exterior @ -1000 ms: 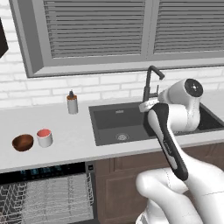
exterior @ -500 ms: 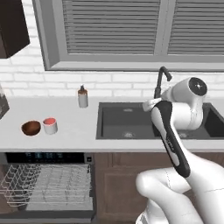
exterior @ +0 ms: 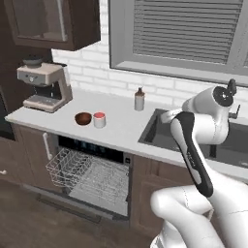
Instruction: Pick up the cup and bowl from the counter, place them in the dishwasher, and close the dishwasher door.
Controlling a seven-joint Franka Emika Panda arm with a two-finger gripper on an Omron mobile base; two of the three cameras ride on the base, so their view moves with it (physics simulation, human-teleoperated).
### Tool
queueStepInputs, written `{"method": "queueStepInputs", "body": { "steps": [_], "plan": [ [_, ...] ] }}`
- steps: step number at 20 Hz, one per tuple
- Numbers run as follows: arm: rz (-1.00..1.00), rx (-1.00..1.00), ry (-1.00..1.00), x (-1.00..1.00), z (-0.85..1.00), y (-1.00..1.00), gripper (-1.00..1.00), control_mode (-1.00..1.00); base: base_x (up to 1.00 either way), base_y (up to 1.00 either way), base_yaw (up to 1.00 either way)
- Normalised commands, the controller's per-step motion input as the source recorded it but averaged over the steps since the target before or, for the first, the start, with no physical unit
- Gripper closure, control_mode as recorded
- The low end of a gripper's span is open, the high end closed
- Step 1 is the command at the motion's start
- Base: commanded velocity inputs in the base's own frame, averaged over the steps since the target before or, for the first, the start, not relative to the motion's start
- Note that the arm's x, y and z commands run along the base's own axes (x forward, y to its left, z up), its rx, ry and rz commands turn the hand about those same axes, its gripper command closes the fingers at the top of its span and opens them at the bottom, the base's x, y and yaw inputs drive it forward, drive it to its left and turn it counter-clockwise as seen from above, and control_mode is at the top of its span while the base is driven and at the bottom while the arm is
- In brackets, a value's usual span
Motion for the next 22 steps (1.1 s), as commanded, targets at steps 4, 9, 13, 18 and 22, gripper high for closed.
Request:
{"method": "queueStepInputs", "body": {
  "steps": [4,9,13,18,22],
  "plan": [
    [0.00,0.00,0.00,0.00,0.00,0.00,-1.00,1.00,0.00,-0.57,0.64],
    [0.00,0.00,0.00,0.00,0.00,0.00,-1.00,1.00,0.00,-0.52,0.53],
    [0.00,0.00,0.00,0.00,0.00,0.00,-1.00,1.00,0.07,-0.59,0.47],
    [0.00,0.00,0.00,0.00,0.00,0.00,-1.00,1.00,0.45,-0.29,0.37],
    [0.00,0.00,0.00,0.00,0.00,0.00,-1.00,1.00,0.49,-0.18,0.21]
  ]
}}
